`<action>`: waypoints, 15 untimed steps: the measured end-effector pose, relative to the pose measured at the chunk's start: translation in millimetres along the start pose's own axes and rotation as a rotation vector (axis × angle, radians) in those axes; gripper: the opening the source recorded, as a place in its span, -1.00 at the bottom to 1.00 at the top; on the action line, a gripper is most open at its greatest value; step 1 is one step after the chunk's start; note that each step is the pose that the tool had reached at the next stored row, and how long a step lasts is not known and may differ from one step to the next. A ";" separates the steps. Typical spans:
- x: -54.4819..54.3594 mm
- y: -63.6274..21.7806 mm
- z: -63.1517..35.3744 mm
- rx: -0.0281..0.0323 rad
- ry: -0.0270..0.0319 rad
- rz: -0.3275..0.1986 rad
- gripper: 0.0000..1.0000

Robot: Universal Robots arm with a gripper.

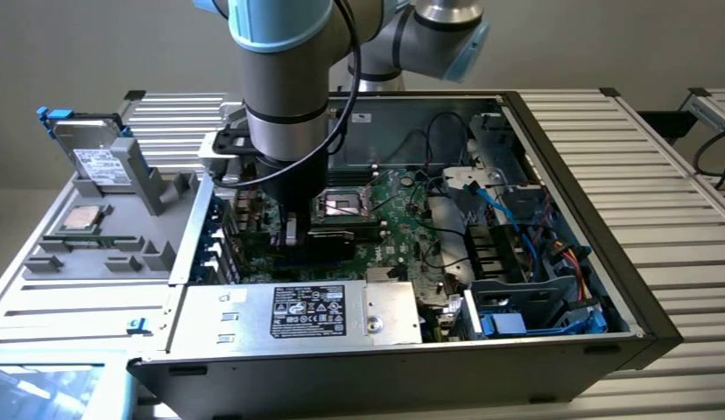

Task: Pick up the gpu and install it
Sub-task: 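Insert the gpu into the slot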

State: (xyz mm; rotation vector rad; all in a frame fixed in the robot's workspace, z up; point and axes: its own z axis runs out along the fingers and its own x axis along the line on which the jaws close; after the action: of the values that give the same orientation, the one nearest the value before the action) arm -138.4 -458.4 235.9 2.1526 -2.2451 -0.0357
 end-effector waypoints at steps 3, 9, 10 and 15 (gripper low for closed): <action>0.0 1.0 0.7 0.0030 -0.0001 0.000 -0.42; 0.2 1.2 1.5 0.0039 -0.0005 0.000 -0.42; 0.2 1.5 1.9 0.0055 -0.0004 0.000 -0.42; 0.2 1.5 1.9 0.0064 -0.0003 0.000 -0.42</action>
State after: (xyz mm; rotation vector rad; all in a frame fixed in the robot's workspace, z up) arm -139.9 -458.6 234.1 2.1558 -2.2485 -0.0289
